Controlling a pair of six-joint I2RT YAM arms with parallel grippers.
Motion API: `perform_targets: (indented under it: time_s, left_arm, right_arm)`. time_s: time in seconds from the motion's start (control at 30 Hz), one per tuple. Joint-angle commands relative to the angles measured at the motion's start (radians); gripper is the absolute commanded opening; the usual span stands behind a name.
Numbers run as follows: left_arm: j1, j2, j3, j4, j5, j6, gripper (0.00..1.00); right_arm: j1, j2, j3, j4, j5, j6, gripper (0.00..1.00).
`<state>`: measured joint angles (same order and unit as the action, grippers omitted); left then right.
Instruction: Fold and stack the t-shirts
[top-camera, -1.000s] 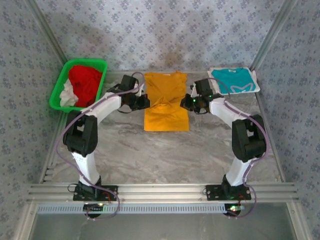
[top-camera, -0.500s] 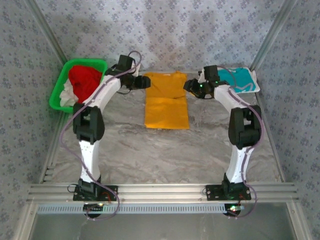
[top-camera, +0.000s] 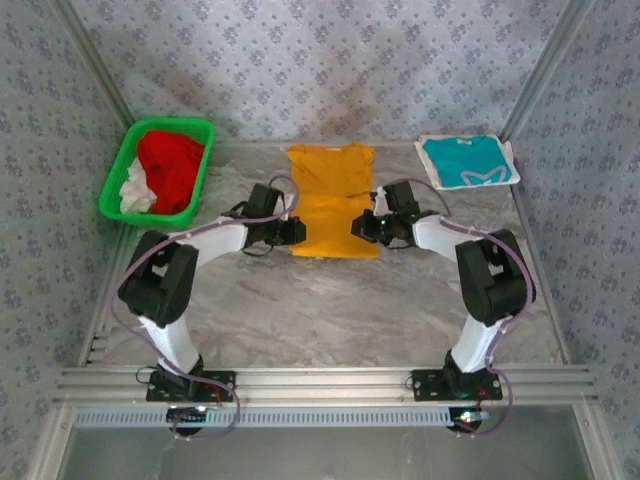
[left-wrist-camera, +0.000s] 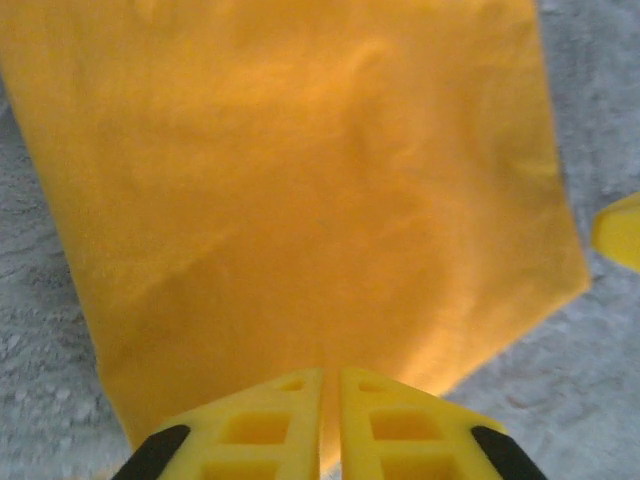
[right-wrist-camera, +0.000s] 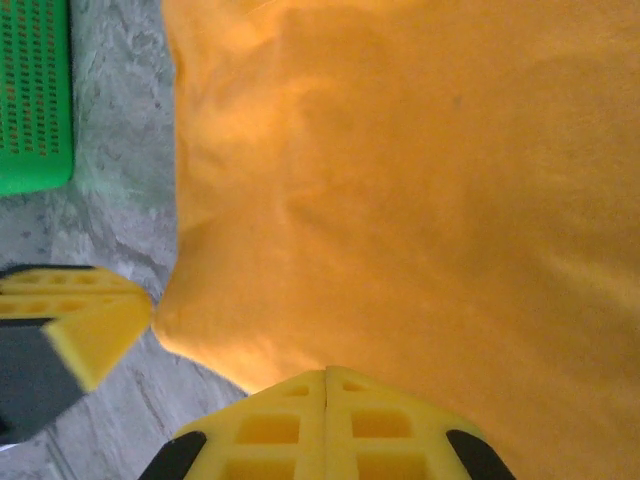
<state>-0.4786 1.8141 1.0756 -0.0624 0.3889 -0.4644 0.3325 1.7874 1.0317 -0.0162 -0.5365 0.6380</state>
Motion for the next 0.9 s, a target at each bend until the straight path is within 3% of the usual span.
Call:
perform_targets:
  time_s: [0.0, 0.13, 0.3, 0.5, 0.7, 0.87]
  left_arm:
    - [0.005, 0.037, -0.017, 0.128, 0.009, -0.020, 0.09]
    - [0.010, 0.087, -0.034, 0.120, 0.016, -0.033, 0.05]
    - [0.010, 0.058, -0.146, 0.140, -0.011, -0.059, 0.05]
    - [-0.009, -0.050, -0.298, 0.141, -0.014, -0.106, 0.04]
    - [-0.083, -0.159, -0.393, 0.090, -0.034, -0.189, 0.04]
    - [-0.126, -0.273, -0.379, -0.009, -0.113, -0.223, 0.06]
  right_arm:
    - [-0.034, 0.051, -0.007, 0.106, -0.031, 0.051, 0.00]
    - [-0.028, 0.116, 0.003, 0.058, -0.027, 0.024, 0.00]
    - [-0.028, 0.110, -0.117, 0.100, -0.039, 0.045, 0.00]
    - [0.004, -0.015, -0.295, 0.101, -0.010, 0.079, 0.00]
    - [0.083, -0.183, -0.451, 0.077, 0.040, 0.155, 0.00]
    - [0.096, -0.281, -0.420, -0.027, 0.078, 0.126, 0.00]
